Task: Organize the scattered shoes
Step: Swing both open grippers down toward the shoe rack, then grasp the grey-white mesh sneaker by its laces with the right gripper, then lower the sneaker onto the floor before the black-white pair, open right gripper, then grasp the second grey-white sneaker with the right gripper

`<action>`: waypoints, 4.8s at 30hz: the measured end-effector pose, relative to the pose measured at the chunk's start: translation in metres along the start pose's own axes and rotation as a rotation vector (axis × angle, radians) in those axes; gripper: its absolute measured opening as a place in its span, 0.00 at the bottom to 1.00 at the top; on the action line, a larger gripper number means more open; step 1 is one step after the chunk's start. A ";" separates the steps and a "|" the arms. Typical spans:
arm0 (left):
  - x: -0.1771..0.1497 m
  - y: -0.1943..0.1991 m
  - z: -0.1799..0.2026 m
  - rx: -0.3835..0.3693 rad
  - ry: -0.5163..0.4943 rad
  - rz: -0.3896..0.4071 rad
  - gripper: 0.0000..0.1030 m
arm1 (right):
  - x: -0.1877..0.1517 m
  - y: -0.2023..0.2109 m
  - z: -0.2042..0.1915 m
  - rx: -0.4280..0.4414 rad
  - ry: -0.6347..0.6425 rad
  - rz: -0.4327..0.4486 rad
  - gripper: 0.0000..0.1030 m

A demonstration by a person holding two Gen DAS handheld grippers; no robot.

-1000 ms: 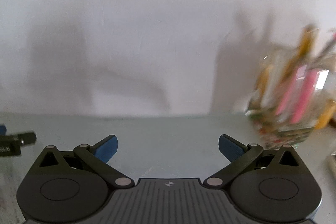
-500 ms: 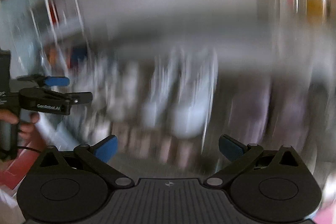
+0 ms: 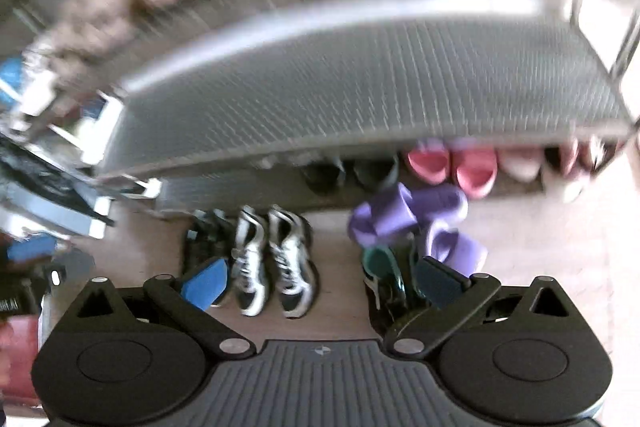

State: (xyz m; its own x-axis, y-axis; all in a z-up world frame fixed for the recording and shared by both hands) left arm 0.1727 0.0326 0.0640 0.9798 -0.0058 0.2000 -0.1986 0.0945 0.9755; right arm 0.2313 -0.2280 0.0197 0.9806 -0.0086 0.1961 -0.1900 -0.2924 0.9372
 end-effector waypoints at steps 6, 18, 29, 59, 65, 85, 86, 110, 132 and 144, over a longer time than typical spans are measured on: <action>-0.044 -0.159 -0.010 -0.011 0.042 -0.063 0.95 | -0.027 -0.095 0.043 0.017 -0.065 0.023 0.92; -0.064 -0.179 0.000 0.019 0.062 0.054 0.96 | -0.030 -0.061 0.000 -0.023 0.075 0.301 0.94; -0.189 -0.155 0.026 0.090 0.041 -0.152 0.95 | -0.146 -0.108 0.010 -0.137 0.004 -0.177 0.81; -0.276 -0.258 -0.014 0.084 0.071 -0.549 0.72 | -0.195 -0.228 0.039 -0.050 -0.005 -0.582 0.35; -0.290 -0.273 -0.043 0.096 0.154 -0.582 0.80 | -0.232 -0.301 0.009 -0.056 0.100 -0.768 0.41; -0.284 -0.282 -0.065 0.107 0.170 -0.590 0.84 | -0.328 -0.351 -0.006 -0.159 0.486 -0.899 0.13; -0.284 -0.278 -0.069 0.120 0.188 -0.587 0.84 | -0.330 -0.346 -0.013 -0.168 0.556 -0.866 0.13; -0.249 -0.255 -0.126 0.195 0.380 -0.441 0.88 | -0.214 -0.259 -0.065 -0.207 0.826 -0.449 0.37; -0.202 -0.278 -0.012 0.129 0.018 -0.321 0.87 | -0.113 -0.218 0.156 -0.146 -0.284 -0.315 0.38; -0.214 -0.284 -0.017 0.137 -0.024 -0.369 0.87 | -0.109 -0.274 0.162 -0.231 -0.227 -0.319 0.58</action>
State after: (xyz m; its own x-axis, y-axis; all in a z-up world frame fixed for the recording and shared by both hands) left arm 0.0195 0.0242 -0.2578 0.9854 -0.0376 -0.1660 0.1640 -0.0520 0.9851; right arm 0.1848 -0.3021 -0.3049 0.9728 -0.1701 -0.1575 0.1431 -0.0936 0.9853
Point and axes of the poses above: each gripper's, at about its wrist camera, not at the fingertips, and y roughly against the way its jaws point, z to its right, x to its top, the point moved 10 cm from there along -y, roughly the way its jaws point, and after that the axes turned 13 degrees about -z, right-handed, at the moved point
